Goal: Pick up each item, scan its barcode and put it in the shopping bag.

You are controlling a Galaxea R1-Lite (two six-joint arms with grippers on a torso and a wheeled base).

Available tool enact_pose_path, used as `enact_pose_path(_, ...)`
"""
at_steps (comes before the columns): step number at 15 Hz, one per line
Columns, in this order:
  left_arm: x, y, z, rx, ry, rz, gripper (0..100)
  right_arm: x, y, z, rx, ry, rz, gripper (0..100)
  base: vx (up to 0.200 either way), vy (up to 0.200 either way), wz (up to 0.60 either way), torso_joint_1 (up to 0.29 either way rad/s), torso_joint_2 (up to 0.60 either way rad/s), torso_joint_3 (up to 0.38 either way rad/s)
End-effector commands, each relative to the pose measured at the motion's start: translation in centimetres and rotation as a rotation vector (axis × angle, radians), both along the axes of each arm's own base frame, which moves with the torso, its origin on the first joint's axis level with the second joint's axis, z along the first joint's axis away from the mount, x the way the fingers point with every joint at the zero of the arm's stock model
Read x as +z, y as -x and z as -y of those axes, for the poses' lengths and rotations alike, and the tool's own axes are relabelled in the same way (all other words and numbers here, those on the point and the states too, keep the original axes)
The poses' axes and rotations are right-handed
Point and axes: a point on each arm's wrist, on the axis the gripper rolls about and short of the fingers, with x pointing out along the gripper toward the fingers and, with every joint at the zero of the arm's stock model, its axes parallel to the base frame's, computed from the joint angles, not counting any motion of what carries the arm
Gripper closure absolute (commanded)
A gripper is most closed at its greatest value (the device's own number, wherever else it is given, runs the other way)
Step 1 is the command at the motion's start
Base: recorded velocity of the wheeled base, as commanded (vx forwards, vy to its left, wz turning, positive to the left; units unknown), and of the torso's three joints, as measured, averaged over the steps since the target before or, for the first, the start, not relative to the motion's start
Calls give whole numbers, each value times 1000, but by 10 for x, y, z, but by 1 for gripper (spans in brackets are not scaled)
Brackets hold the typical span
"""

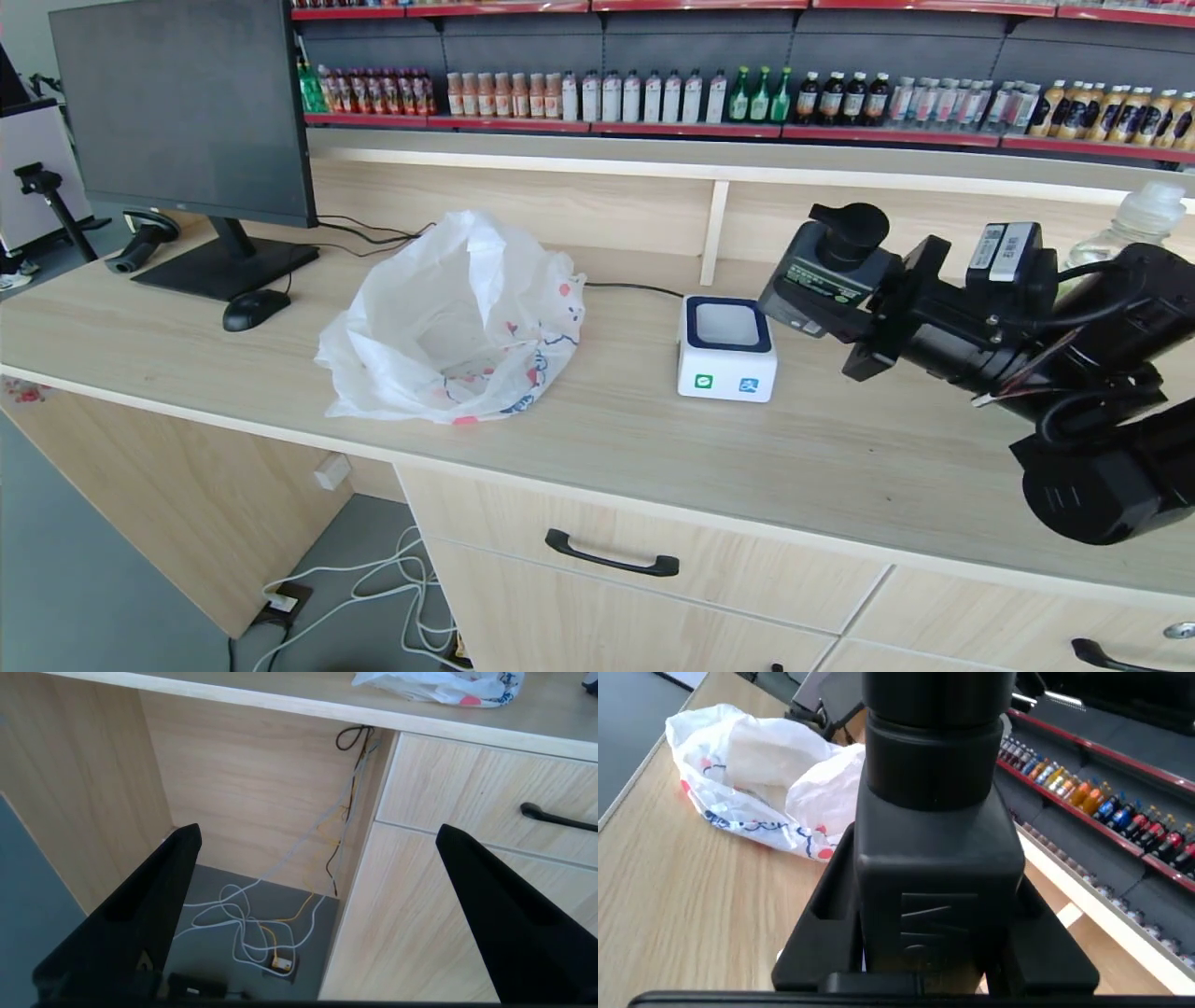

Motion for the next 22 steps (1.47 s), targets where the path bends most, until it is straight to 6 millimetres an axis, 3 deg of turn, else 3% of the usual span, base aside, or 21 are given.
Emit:
enact_pose_path(1, 0, 0, 0, -1, 0, -1, 0, 17, 30, -4, -14, -73, -20, 100, 0, 0, 0, 0, 0, 0)
enact_pose_path(3, 0, 0, 0, -1, -1, -1, 0, 11, 47, -16, -88, -209, -164, 100, 0, 0, 0, 0, 0, 0)
enact_pose_path(6, 0, 0, 0, -1, -1, -1, 0, -6, 54, -11, -321, -367, -306, 100, 0, 0, 0, 0, 0, 0)
enact_pose_path(9, 0, 0, 0, -1, -1, -1, 0, -13, 56, -7, -439, -452, -363, 100, 0, 0, 0, 0, 0, 0)
enact_pose_path(13, 0, 0, 0, -1, -1, -1, 0, -23, 64, -4, -473, -448, -412, 100, -200, 0, 0, 7, 4, -2)
enact_pose_path(18, 0, 0, 0, -1, 0, -1, 0, -21, 62, -4, -472, -457, -403, 100, -200, 0, 0, -2, 0, 8)
enact_pose_path(22, 0, 0, 0, -1, 0, -1, 0, -20, 59, 6, -502, -475, -400, 100, 0, 50, 0, -2, -2, 2)
